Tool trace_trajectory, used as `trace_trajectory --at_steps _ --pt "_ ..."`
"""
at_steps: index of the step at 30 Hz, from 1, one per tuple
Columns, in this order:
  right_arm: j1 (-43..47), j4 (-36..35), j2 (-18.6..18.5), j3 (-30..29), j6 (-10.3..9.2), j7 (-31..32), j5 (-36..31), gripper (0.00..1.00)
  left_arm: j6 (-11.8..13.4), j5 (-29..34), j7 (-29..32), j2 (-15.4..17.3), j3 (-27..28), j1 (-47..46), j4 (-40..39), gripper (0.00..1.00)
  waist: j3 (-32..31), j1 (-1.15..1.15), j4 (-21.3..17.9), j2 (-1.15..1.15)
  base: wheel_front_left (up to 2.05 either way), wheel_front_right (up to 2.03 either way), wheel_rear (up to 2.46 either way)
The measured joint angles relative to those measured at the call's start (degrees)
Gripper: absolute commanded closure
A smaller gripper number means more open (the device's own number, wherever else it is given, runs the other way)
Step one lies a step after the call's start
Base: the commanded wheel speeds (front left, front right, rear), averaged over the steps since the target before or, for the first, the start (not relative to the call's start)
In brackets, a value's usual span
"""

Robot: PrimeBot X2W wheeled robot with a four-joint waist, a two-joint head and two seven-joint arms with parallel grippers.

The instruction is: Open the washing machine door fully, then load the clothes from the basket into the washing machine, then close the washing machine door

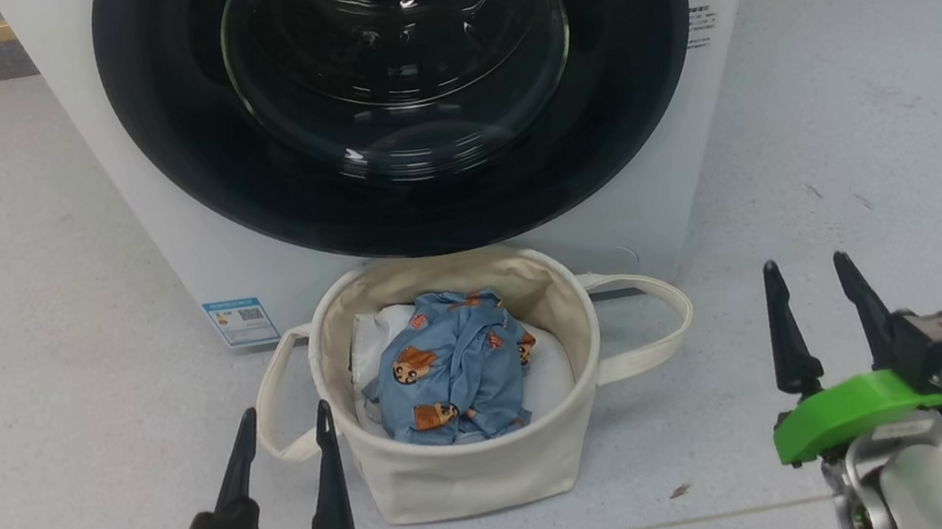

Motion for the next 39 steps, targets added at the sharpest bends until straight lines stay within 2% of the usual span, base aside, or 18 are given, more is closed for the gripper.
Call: trace_trajectory --at_steps 11,39 --pt "0.02 3.43 -0.03 -0.29 0.0 0.0 2.02 0.0 0.0 -1.68 -0.01 0.01 -1.11 -0.6 6.16 0.0 -0.47 -0.01 -0.11 0.0 0.0 0.0 0.0" --pt "0.08 1.91 -0.03 0.42 0.0 0.0 1.34 0.0 1.04 -4.97 -0.01 0.01 -0.96 -0.61 5.95 0.0 -1.19 -0.01 0.09 0.0 0.0 0.0 0.0"
